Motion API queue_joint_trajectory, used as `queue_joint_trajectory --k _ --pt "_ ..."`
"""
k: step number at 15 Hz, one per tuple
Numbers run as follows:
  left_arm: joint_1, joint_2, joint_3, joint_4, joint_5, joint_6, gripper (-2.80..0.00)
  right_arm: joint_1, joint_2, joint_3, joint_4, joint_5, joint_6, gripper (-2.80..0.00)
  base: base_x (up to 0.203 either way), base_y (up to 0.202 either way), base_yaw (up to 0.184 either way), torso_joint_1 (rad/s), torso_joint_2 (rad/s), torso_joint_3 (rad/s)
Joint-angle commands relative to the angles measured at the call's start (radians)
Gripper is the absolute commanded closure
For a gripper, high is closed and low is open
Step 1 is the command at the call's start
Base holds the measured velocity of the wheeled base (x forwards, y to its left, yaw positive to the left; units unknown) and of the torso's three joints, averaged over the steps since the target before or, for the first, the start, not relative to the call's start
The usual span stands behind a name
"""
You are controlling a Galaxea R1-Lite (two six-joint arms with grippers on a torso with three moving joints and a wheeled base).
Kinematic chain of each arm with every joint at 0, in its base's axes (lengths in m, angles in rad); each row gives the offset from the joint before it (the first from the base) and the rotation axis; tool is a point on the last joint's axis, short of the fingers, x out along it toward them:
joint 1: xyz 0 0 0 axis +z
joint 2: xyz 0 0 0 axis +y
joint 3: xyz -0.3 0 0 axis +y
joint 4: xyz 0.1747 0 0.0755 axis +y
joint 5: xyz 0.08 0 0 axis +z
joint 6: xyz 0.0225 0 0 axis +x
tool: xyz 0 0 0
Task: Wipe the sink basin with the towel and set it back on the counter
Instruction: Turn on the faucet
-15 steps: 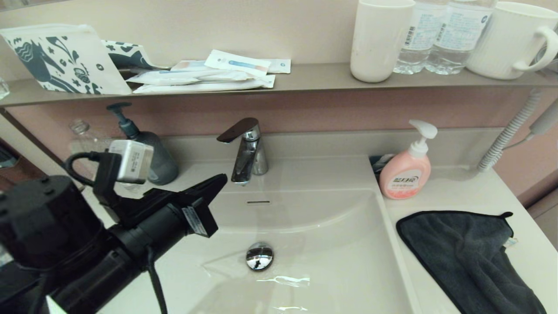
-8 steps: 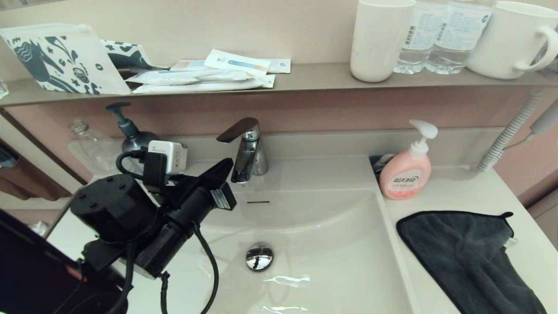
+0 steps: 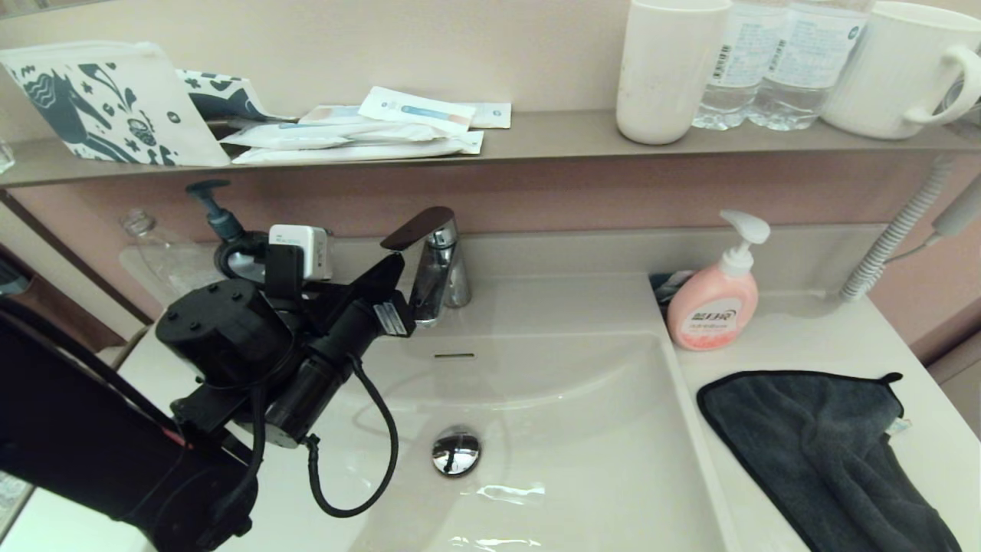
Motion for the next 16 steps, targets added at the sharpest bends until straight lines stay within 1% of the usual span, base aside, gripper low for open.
queue_joint_trajectory --k 1,4,8,11,14,16 --pt "0.002 -0.019 -0.018 -0.017 0.001 0.0 0.0 0.0 0.001 -0.001 0.0 0.0 0.0 0.0 0.0 0.0 0.0 0.0 0.0 0.0" --pt "0.0 -0.065 -0.071 0.063 0.002 -0.001 0.0 0.0 0.001 0.001 0.0 0.0 0.0 0.0 0.0 0.0 0.0 0.0 0.0 0.0" --pt "-0.005 -0.078 -0.092 0.081 0.014 -0.002 0.0 0.0 0.001 0.001 0.0 0.0 0.0 0.0 0.0 0.0 0.0 0.0 0.0 0.0" --pt "-0.011 -0.094 -0.08 0.094 0.017 -0.002 0.0 0.0 0.001 0.001 0.0 0.0 0.0 0.0 0.0 0.0 0.0 0.0 0.0 0.0" --pt "-0.011 -0.124 -0.041 0.094 0.017 -0.002 0.0 0.0 0.001 0.001 0.0 0.0 0.0 0.0 0.0 0.0 0.0 0.0 0.0 0.0" --pt "-0.011 -0.146 -0.04 0.098 0.031 0.0 0.0 0.0 0.001 -0.001 0.0 0.0 0.0 0.0 0.0 0.0 0.0 0.0 0.0 0.0"
